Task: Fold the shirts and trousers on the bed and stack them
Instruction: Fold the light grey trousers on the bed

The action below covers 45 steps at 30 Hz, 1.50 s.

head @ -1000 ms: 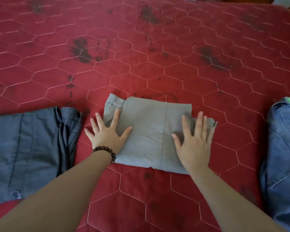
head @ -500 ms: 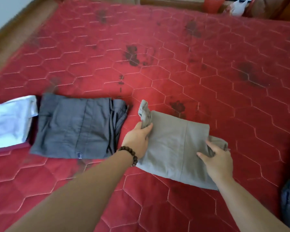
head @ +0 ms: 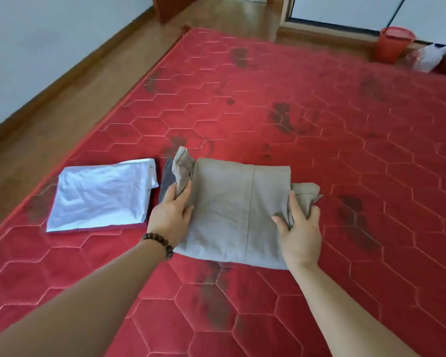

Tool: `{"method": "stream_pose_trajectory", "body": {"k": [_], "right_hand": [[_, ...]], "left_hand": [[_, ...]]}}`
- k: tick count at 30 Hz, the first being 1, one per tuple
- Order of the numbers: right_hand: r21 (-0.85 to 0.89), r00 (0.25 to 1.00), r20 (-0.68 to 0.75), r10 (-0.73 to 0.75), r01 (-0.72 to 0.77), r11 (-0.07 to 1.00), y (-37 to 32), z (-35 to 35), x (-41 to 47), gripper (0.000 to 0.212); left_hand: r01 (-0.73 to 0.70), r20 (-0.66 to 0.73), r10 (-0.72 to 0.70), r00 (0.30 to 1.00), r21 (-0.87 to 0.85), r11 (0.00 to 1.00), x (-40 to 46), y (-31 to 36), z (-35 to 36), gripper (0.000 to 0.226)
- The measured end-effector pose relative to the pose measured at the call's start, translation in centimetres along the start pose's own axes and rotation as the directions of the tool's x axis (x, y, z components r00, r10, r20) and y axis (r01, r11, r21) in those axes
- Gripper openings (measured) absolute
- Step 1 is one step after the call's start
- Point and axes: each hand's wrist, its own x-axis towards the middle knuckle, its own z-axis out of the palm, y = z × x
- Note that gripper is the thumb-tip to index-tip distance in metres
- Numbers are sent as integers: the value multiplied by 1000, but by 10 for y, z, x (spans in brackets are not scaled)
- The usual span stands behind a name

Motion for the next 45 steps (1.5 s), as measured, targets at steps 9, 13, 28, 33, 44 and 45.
{"method": "stream_pose_trajectory", "body": {"k": [9,13,28,33,44,45], "right_hand": [[-101,924,233,304,-288,952,4,112,2,66],[-24,989,-30,144,-145,989,-4,116,-3,58],[-465,904,244,-351,426,776,-53,170,31,59],[-466,944,245,-222,316,826,-29,192,30,59],[-364,968,249,-34,126,923,-20,196,37,69],[-362,963,267,-27,126,924,-21,193,37,70]], "left_hand": [[187,323,-182,929,14,982,43,-119,51,72],[52,119,-41,992,-84,995,46,-122,50,59],[-443,237,397,887,188,877,75,-53,89,59],[-392,308,300,903,306,867,74,-67,124,61],[-237,286,186,940,156,959,83,-72,128,71],[-211,293,158,943,161,964,83,-72,125,71]]}}
